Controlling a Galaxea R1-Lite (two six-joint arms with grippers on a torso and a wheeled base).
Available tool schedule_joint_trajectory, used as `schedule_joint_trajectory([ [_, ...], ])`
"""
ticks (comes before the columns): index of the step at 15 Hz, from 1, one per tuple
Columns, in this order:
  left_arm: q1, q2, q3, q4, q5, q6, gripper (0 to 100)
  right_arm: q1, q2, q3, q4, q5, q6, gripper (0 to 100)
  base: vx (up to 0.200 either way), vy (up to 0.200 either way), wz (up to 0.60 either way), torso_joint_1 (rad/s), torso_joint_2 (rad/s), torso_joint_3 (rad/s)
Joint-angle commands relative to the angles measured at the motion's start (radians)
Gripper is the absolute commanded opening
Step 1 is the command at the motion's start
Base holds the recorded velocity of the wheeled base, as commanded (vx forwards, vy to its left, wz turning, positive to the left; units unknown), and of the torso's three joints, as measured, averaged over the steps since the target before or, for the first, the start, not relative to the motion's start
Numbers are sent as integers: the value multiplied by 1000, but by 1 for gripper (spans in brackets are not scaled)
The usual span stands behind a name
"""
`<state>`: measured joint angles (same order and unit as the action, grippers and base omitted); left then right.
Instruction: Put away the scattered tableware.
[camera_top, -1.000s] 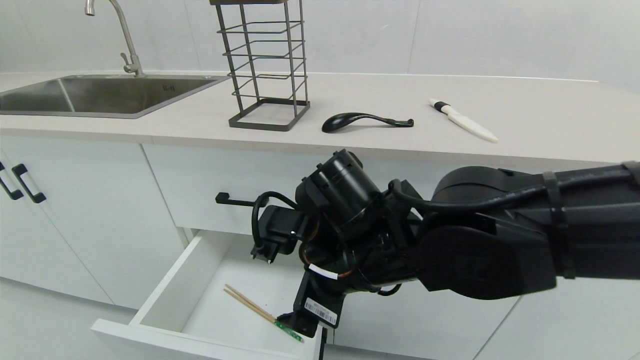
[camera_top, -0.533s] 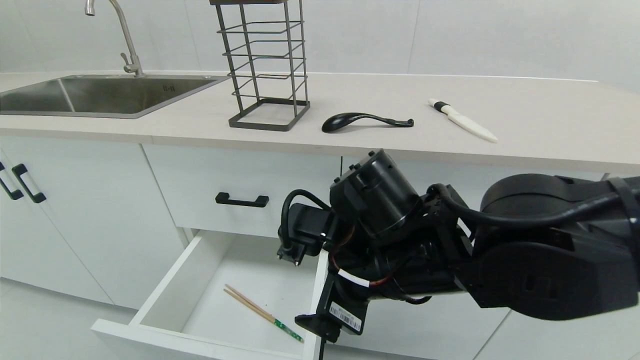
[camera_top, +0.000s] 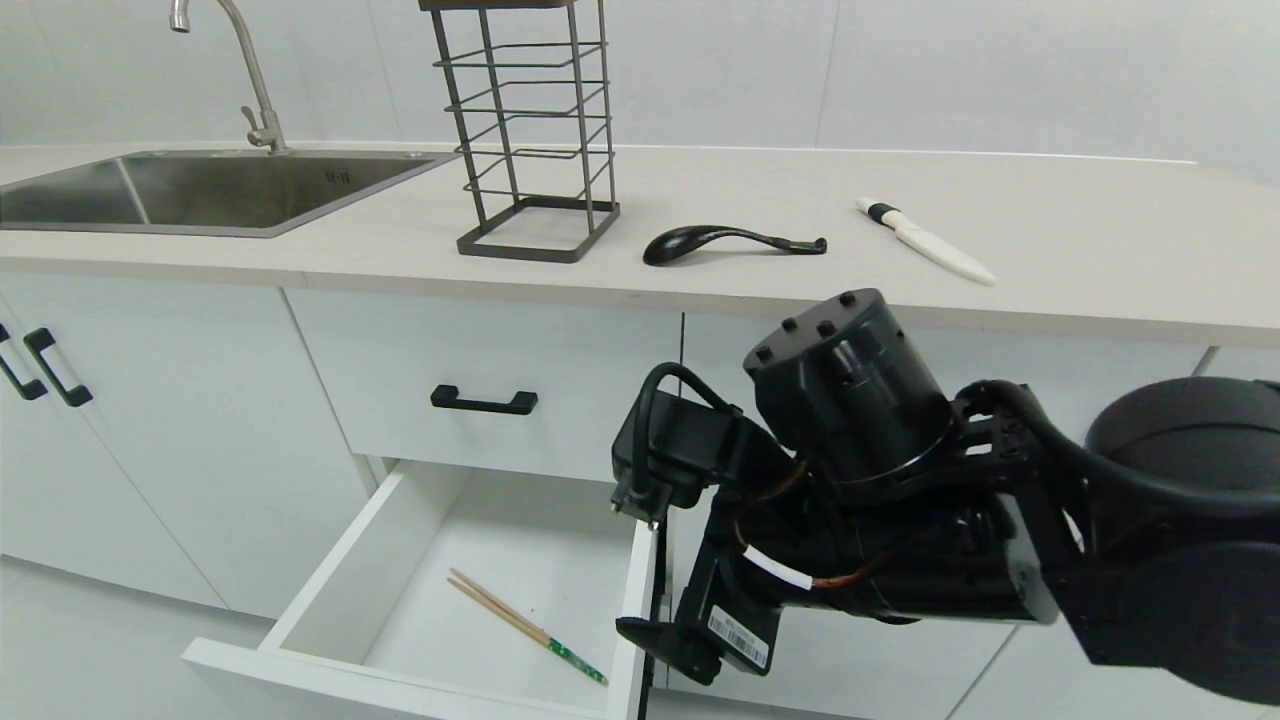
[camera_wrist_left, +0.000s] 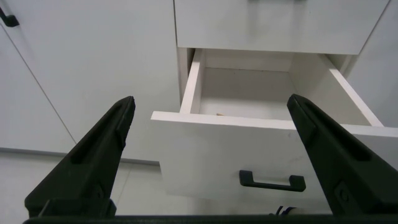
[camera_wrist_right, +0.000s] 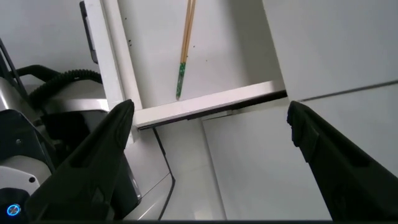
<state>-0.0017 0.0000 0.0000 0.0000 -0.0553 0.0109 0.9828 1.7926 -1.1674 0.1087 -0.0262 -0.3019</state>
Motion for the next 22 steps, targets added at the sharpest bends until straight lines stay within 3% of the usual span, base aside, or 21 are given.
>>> schedule_joint_trajectory([
  [1, 0, 2, 0, 0, 0, 0, 100, -3, -48, 40, -9, 0, 7, 100, 0, 0, 0, 0, 0, 0],
  [6, 0, 2, 0, 0, 0, 0, 100, -16, -98, 78, -12, -26, 14, 100, 0, 0, 0, 0, 0, 0],
  [8, 0, 2, 0, 0, 0, 0, 100, -22, -122, 88, -89, -83, 66, 100, 0, 0, 0, 0, 0, 0],
  [12, 0, 2, 0, 0, 0, 0, 100, -39, -151, 147, -225, -90, 69, 100, 0, 0, 0, 0, 0, 0],
  [19, 0, 2, 0, 0, 0, 0, 100, -115, -265, 149, -233, -110, 49, 100, 0, 0, 0, 0, 0, 0],
  [22, 0, 2, 0, 0, 0, 0, 100, -161, -320, 149, -235, -138, -19, 100, 0, 0, 0, 0, 0, 0],
])
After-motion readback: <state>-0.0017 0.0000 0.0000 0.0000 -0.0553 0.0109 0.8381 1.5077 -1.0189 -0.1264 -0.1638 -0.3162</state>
